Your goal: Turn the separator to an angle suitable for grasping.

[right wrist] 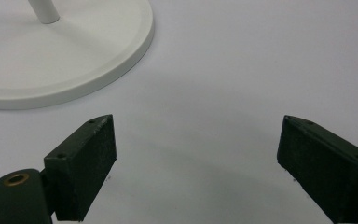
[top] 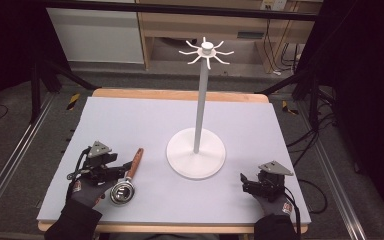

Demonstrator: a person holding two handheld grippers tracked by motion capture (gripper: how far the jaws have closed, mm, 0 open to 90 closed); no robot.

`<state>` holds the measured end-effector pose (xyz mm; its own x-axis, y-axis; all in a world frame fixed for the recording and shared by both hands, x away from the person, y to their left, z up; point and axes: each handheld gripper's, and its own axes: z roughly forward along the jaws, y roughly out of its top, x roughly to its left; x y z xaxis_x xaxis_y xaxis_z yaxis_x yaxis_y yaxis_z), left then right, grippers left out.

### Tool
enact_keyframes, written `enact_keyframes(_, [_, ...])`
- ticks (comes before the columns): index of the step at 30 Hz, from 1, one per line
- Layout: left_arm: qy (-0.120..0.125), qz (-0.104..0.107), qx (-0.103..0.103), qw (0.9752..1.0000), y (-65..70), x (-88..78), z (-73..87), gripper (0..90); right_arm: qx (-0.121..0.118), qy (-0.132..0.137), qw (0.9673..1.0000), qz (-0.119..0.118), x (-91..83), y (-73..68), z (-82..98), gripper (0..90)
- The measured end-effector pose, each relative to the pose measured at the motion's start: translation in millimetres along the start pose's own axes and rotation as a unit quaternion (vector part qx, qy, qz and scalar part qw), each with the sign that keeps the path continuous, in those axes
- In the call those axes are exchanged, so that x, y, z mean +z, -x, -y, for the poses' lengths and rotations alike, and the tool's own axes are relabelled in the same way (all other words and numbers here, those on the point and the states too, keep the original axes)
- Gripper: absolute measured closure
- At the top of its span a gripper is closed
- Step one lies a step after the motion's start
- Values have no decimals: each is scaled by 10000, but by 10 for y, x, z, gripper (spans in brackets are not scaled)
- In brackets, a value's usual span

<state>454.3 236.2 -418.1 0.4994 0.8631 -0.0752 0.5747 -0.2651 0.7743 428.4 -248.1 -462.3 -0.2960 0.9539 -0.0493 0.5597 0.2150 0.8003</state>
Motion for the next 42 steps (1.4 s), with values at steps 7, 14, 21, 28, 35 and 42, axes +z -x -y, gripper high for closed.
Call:
enact_keyframes(7, [-182,23,39,9998,24,106,27,369,-14,-35,10000,7,6,-6,0,120])
enact_keyframes(14, [-429,45,82,9990,41,196,65,403,-56,-62,10000,-11,20,-14,3,120])
enact_keyframes(21, [-611,-5,159,9980,46,280,107,423,-84,-75,9999,-16,28,-17,3,120])
enact_keyframes(28, [-764,19,202,9969,63,343,131,464,-92,-123,9999,-19,36,-27,5,119])
enact_keyframes(35, [-936,8,236,9953,95,414,148,514,-134,-146,9998,-37,47,-30,7,119])
enact_keyframes(42, [-1039,-67,216,9943,92,463,170,559,-121,-160,9998,-25,52,-40,8,120])
